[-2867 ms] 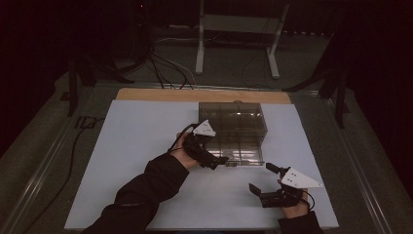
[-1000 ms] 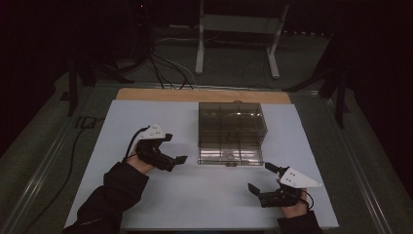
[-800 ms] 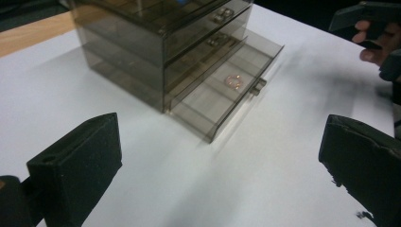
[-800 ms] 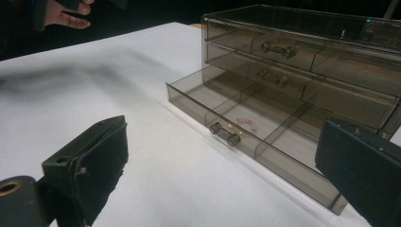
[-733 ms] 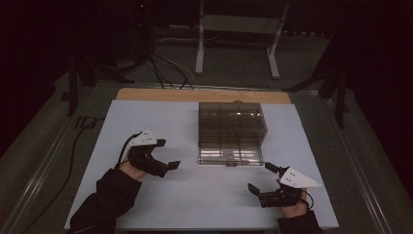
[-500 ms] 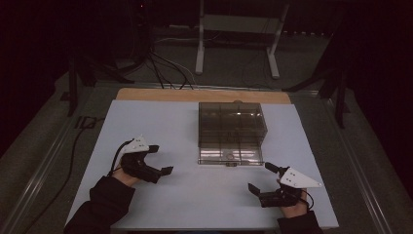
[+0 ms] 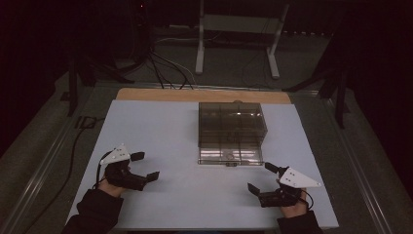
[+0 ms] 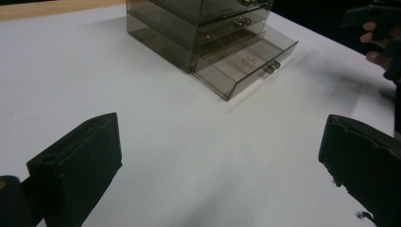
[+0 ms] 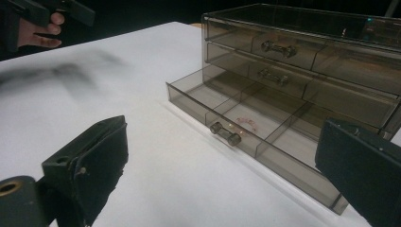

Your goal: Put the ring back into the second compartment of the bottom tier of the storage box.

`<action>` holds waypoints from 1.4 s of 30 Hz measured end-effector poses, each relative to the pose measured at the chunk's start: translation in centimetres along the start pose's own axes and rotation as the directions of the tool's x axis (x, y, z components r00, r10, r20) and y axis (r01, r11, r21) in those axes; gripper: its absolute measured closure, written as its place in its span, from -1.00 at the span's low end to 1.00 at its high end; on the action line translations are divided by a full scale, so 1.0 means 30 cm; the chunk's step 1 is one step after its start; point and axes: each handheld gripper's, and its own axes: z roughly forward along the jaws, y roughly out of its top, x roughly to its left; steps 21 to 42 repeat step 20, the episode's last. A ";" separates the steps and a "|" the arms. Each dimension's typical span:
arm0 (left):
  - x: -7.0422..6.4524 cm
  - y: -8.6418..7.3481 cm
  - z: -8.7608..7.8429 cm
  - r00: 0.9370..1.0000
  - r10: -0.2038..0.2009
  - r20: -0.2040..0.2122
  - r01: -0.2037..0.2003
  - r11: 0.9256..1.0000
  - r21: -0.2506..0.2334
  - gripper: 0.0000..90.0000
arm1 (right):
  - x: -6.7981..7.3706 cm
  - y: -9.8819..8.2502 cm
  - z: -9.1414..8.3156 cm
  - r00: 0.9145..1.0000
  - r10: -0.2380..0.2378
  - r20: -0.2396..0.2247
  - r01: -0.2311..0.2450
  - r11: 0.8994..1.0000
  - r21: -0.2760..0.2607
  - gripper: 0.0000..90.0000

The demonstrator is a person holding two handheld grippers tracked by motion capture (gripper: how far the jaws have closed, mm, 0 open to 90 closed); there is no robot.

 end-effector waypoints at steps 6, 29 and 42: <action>0.000 -0.064 -0.050 0.999 -0.033 0.009 0.033 0.999 -0.012 -0.97 | -0.002 -0.001 0.001 1.000 0.001 0.000 -0.001 1.000 0.002 -0.93; 0.019 -0.156 -0.120 0.996 -0.086 -0.030 0.084 0.995 -0.057 -0.97 | -0.003 -0.002 0.004 1.000 0.004 0.000 -0.004 1.000 0.006 -0.93; 0.019 -0.156 -0.120 0.996 -0.086 -0.030 0.084 0.995 -0.057 -0.97 | -0.003 -0.002 0.004 1.000 0.004 0.000 -0.004 1.000 0.006 -0.93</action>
